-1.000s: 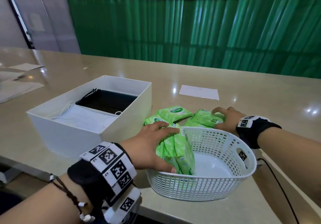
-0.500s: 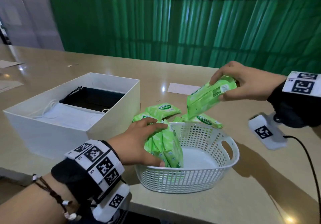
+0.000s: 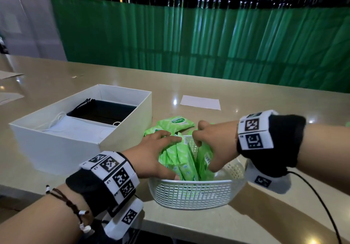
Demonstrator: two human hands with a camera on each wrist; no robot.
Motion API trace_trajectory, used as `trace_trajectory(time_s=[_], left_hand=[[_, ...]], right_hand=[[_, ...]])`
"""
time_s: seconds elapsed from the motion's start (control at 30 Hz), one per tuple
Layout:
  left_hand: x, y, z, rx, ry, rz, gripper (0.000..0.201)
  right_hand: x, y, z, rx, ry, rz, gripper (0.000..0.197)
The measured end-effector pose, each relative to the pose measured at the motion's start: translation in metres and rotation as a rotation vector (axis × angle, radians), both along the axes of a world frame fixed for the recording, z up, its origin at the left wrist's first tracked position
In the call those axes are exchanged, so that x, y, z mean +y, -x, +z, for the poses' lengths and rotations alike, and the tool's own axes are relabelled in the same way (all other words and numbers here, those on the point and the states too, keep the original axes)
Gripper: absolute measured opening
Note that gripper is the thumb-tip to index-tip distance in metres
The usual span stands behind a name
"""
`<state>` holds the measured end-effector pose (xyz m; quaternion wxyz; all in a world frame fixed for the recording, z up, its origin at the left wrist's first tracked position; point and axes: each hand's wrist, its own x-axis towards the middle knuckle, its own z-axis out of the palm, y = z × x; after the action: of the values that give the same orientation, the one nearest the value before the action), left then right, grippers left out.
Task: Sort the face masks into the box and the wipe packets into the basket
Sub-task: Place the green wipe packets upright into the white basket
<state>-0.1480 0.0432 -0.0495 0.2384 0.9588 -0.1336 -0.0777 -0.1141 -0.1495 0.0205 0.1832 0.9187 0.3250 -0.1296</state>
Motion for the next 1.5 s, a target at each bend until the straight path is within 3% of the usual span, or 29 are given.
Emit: trace_trajectory(time_s=[0.43,0.57,0.67,0.77,0.93,1.23,1.4,1.5], left_hand=[[0.001,0.001,-0.002,0.006,0.025,0.01,0.099],[0.003,0.001,-0.003,-0.004,0.032,0.013,0.103],[0.003,0.002,-0.003,-0.004,0.027,0.011,0.106],[0.003,0.002,-0.003,0.011,0.036,0.012,0.104],[0.002,0.001,-0.002,0.011,0.042,0.015,0.096],[0.001,0.001,-0.002,0.006,0.053,0.015,0.094],[0.001,0.001,-0.003,-0.002,0.053,0.013,0.093],[0.001,0.001,-0.005,-0.014,0.056,0.018,0.095]], right_hand=[[-0.011,-0.027,-0.001,0.415,-0.446,-0.205,0.072],[-0.033,-0.046,0.01,0.347,-0.547,-0.247,0.054],[-0.06,-0.07,0.021,0.17,-0.609,-0.345,0.04],[-0.088,-0.096,0.013,-0.038,-0.486,-0.427,0.038],[-0.106,-0.118,-0.039,-0.01,-0.138,-0.436,0.048],[-0.075,-0.141,-0.091,0.024,-0.207,-0.423,0.062],[-0.07,-0.142,-0.108,-0.011,-0.282,-0.503,0.049],[-0.075,-0.137,-0.107,-0.033,-0.305,-0.551,0.058]])
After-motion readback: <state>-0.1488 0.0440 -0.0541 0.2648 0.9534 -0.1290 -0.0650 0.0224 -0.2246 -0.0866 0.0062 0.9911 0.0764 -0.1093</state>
